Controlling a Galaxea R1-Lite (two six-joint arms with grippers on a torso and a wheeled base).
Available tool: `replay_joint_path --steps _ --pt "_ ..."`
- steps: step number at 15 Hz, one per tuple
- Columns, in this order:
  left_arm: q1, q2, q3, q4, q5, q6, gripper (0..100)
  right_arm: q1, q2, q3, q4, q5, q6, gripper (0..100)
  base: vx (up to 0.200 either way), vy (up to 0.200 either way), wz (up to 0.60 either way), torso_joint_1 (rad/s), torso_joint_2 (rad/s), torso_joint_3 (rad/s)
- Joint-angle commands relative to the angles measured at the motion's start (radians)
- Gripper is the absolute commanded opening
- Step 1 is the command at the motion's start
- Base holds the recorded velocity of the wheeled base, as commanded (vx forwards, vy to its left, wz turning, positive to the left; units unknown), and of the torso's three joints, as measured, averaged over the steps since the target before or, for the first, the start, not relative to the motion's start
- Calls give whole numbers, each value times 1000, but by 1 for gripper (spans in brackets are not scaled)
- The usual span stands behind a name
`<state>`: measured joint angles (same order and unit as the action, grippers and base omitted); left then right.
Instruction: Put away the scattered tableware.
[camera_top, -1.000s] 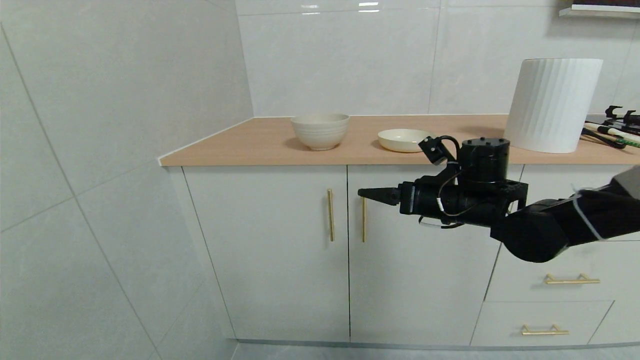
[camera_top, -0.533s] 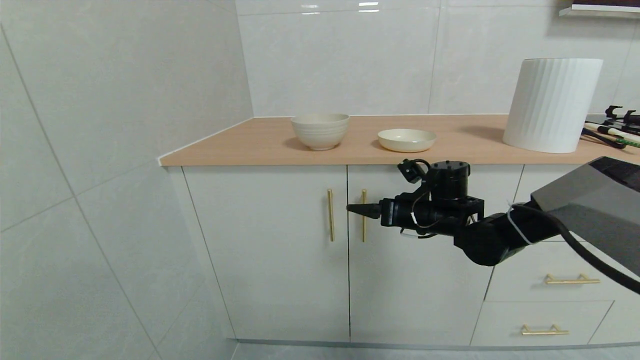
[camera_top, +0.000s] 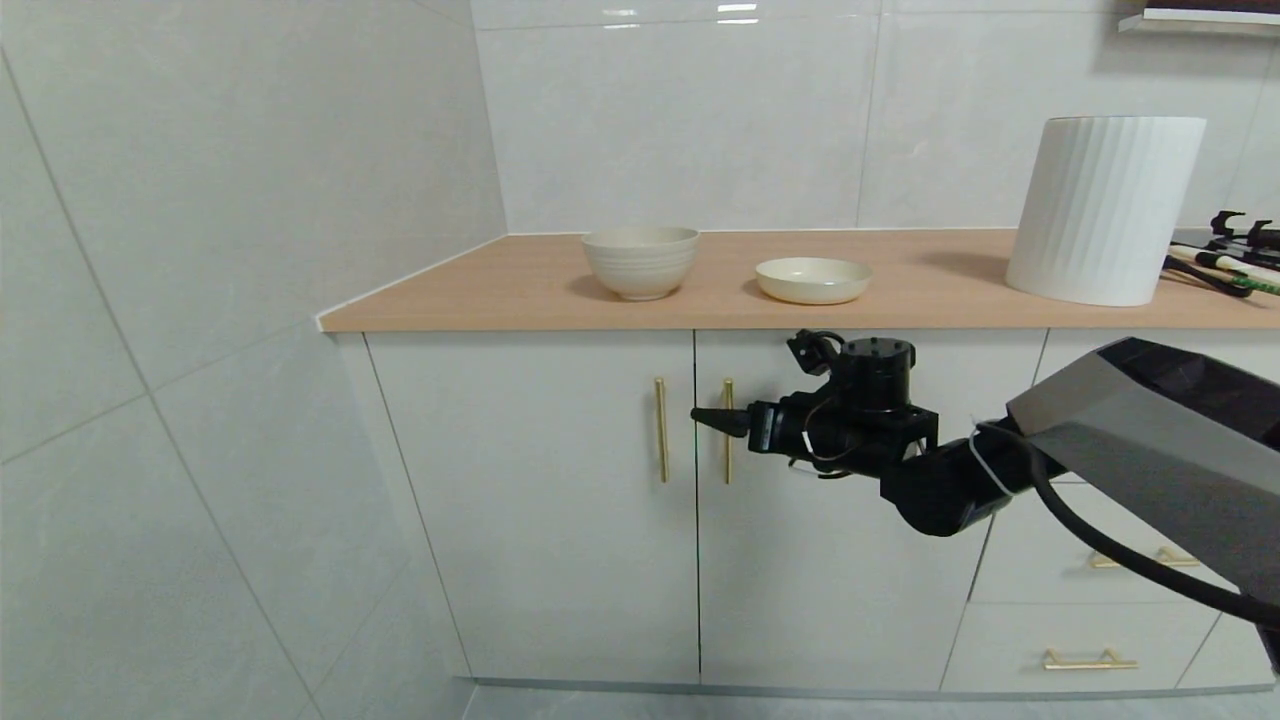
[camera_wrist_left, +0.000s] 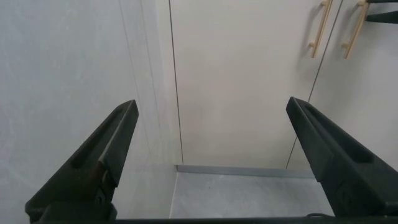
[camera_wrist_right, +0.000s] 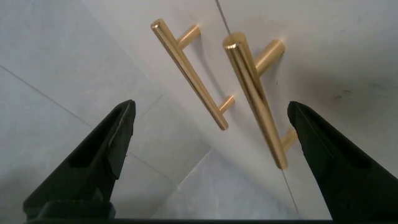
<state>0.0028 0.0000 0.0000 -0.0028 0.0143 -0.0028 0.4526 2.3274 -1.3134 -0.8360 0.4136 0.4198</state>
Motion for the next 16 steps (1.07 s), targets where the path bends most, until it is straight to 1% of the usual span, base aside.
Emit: replay_joint_path --steps 1,4,12,16 --pt "0 0 0 0 0 0 100 3 26 -4 -12 1 1 100 0 0 0 0 0 0" --pt "0 0 0 0 1 0 100 14 50 -6 -46 2 25 100 0 0 0 0 0 0" --pt "0 0 0 0 1 0 100 51 73 8 -97 7 28 100 0 0 0 0 0 0" --pt "0 0 0 0 0 0 100 63 53 60 -109 70 28 100 0 0 0 0 0 0"
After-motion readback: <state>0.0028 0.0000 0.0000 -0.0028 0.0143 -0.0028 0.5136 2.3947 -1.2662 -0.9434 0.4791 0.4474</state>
